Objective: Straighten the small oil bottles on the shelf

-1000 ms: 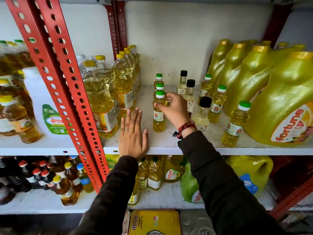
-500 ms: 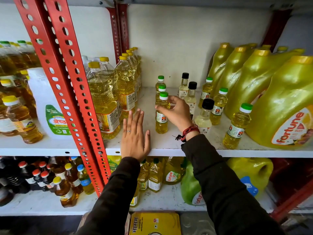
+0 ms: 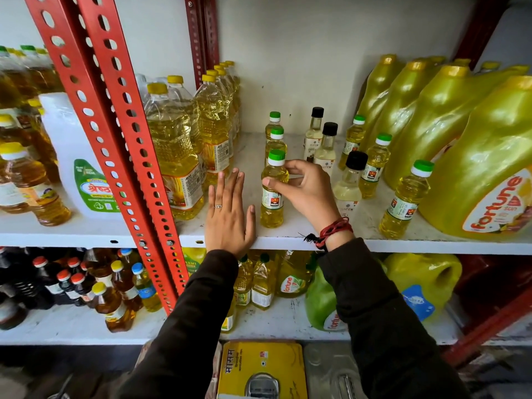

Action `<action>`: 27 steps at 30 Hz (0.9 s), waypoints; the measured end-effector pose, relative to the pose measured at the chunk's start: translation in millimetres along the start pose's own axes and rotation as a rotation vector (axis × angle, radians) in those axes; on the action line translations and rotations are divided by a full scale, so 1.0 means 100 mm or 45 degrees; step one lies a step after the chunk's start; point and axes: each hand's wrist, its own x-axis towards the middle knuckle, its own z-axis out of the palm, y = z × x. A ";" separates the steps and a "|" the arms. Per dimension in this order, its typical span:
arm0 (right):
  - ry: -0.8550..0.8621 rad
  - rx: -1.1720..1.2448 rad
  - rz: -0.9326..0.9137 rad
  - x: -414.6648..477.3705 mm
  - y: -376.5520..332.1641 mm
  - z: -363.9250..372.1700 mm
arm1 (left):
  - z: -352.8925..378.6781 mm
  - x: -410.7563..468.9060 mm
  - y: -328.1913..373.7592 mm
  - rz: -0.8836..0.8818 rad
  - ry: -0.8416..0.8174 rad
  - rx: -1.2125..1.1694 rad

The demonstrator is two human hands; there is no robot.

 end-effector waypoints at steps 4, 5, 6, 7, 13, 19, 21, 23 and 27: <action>-0.002 -0.011 -0.028 -0.17 -0.06 -0.04 | 0.01 0.00 0.00 0.003 0.013 -0.011; 0.001 -0.007 -0.030 -0.20 -0.07 -0.04 | 0.01 0.00 0.00 0.002 0.013 -0.012; 0.006 -0.003 -0.031 -0.21 -0.07 -0.04 | 0.01 0.01 0.00 0.003 0.013 -0.010; 0.013 -0.004 -0.034 -0.22 -0.07 -0.04 | 0.01 0.00 0.00 0.003 0.012 -0.013; 0.029 -0.027 -0.019 -0.21 -0.06 -0.04 | 0.01 0.01 0.00 0.002 -0.007 -0.009; 0.040 -0.054 -0.017 -0.23 -0.09 -0.05 | -0.01 0.00 0.01 0.005 -0.029 -0.008; 0.037 -0.045 -0.004 -0.25 -0.10 -0.06 | -0.03 0.01 0.02 -0.003 -0.034 -0.019; 0.022 -0.022 0.004 -0.27 -0.10 -0.06 | -0.07 0.02 0.02 -0.021 -0.033 -0.088; 0.081 -0.013 -0.045 -0.31 -0.16 -0.08 | -0.18 0.03 0.08 -0.099 0.097 -0.330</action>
